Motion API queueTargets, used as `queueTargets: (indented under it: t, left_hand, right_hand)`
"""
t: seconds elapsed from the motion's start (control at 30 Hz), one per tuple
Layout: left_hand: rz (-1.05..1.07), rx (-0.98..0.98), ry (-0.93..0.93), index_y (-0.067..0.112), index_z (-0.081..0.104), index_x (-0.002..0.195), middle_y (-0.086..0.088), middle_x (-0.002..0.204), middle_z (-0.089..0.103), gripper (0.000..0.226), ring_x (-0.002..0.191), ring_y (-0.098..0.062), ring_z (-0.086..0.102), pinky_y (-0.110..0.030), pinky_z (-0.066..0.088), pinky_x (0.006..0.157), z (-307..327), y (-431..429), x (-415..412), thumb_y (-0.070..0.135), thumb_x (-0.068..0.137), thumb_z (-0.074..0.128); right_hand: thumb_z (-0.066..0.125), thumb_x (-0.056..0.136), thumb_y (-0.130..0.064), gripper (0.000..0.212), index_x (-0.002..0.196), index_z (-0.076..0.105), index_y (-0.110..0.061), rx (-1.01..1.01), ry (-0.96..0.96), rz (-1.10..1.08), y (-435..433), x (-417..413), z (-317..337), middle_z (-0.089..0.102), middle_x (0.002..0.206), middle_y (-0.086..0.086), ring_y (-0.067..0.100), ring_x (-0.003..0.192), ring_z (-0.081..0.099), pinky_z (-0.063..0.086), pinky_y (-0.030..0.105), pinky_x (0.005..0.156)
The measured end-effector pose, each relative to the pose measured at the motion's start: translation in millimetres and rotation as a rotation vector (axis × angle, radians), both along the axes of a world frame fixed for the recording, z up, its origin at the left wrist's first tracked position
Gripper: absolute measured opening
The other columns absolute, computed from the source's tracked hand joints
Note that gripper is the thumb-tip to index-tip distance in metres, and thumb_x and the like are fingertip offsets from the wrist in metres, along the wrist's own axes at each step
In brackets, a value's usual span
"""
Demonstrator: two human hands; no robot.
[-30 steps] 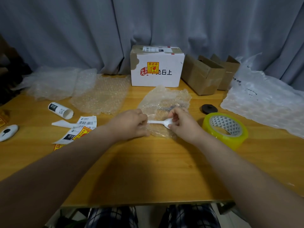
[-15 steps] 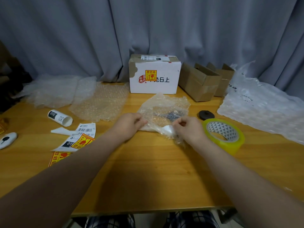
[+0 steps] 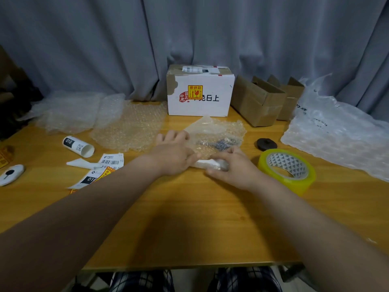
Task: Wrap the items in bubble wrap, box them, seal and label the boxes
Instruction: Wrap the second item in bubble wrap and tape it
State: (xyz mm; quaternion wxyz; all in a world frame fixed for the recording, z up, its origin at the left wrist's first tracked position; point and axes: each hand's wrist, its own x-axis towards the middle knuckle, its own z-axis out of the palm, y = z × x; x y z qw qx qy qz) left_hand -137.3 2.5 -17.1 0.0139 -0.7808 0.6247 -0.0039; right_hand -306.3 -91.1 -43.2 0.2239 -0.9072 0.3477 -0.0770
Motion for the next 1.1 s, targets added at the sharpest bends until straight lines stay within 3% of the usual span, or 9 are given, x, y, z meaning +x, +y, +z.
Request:
queueTargets:
  t: [0.07,0.13,0.23,0.33,0.4,0.47,0.63,0.8,1.1]
  left_hand:
    - [0.215,0.072,-0.197,0.025,0.059,0.123,-0.008,0.144,0.027,0.046,0.131,-0.032,0.019,-0.048,0.019,0.105,1.2,0.6,2.6,0.050,0.098,0.028]
    - [0.375,-0.019,-0.328,0.015,0.058,0.121,-0.012,0.139,0.033,0.039,0.127,-0.033,0.026,-0.048,0.023,0.103,0.7,4.7,8.5,0.040,0.097,0.038]
    - [0.205,-0.321,-0.423,0.014,0.057,0.119,-0.013,0.142,0.030,0.031,0.129,-0.035,0.025,-0.049,0.019,0.103,-4.4,8.8,9.3,0.027,0.092,0.052]
    - [-0.081,-0.207,-0.129,0.019,0.059,0.122,-0.004,0.136,0.038,0.030,0.122,-0.026,0.033,-0.040,0.026,0.100,-7.8,1.3,-3.8,0.029,0.094,0.052]
    - [-0.113,-0.032,0.040,0.016,0.061,0.121,-0.004,0.123,0.049,0.030,0.112,-0.023,0.044,-0.036,0.039,0.094,-12.8,-7.3,-12.7,0.029,0.095,0.052]
    - [-0.084,-0.042,0.126,0.013,0.062,0.118,-0.006,0.113,0.054,0.027,0.103,-0.023,0.051,-0.038,0.045,0.088,-20.2,-12.5,-12.9,0.024,0.095,0.053]
    - [-0.040,-0.155,0.196,0.014,0.062,0.110,-0.003,0.110,0.054,0.018,0.097,-0.020,0.052,-0.035,0.045,0.085,-25.2,-8.5,-13.0,0.018,0.094,0.054]
    - [-0.049,-0.154,0.219,0.016,0.064,0.108,-0.001,0.107,0.055,0.018,0.093,-0.019,0.053,-0.037,0.047,0.084,-19.5,-1.7,-10.7,0.020,0.096,0.052]
    - [-0.004,-0.174,0.258,0.015,0.064,0.111,-0.003,0.110,0.055,0.020,0.096,-0.020,0.053,-0.032,0.044,0.084,-28.1,2.2,-12.6,0.019,0.096,0.051]
  right_hand:
    - [0.044,0.094,-0.053,0.049,0.126,0.060,-0.019,0.065,-0.048,-0.035,3.7,0.0,1.4,0.042,0.129,0.009,0.024,0.125,0.037,0.033,0.035,0.104]
    - [0.032,0.102,-0.041,0.050,0.101,0.065,-0.004,0.065,-0.110,-0.087,5.1,2.9,1.1,0.055,0.106,0.014,0.026,0.108,0.047,0.033,0.029,0.082]
    - [0.038,0.102,-0.016,0.033,0.087,0.062,0.001,0.042,-0.150,-0.173,2.6,4.4,0.5,0.057,0.091,0.015,0.030,0.087,0.052,0.033,0.032,0.067]
    - [0.044,0.097,-0.005,0.031,0.119,0.065,-0.004,0.123,-0.239,-0.250,-2.2,-2.0,-1.2,0.065,0.116,0.013,0.027,0.098,0.060,0.049,0.038,0.088]
    - [0.048,0.096,-0.004,0.031,0.123,0.063,-0.005,0.170,-0.319,-0.302,-2.2,-4.9,-2.0,0.064,0.122,0.012,0.025,0.106,0.061,0.049,0.040,0.094]
    - [0.051,0.096,-0.006,0.031,0.125,0.062,-0.006,0.191,-0.348,-0.322,-2.7,-5.5,-3.6,0.063,0.124,0.012,0.025,0.107,0.061,0.050,0.039,0.093]
    - [0.050,0.096,-0.006,0.031,0.124,0.063,-0.005,0.182,-0.334,-0.330,-4.1,-4.9,-3.2,0.063,0.122,0.014,0.025,0.095,0.061,0.051,0.039,0.087]
    - [0.047,0.098,-0.009,0.036,0.133,0.056,-0.008,0.154,-0.283,-0.316,-2.0,-5.8,-0.8,0.058,0.132,0.013,0.027,0.118,0.056,0.047,0.039,0.099]
    - [0.061,0.090,-0.011,0.058,0.141,0.034,-0.019,0.151,-0.207,-0.415,3.5,-3.6,4.4,0.061,0.107,0.012,0.031,0.096,0.061,0.047,0.035,0.068]
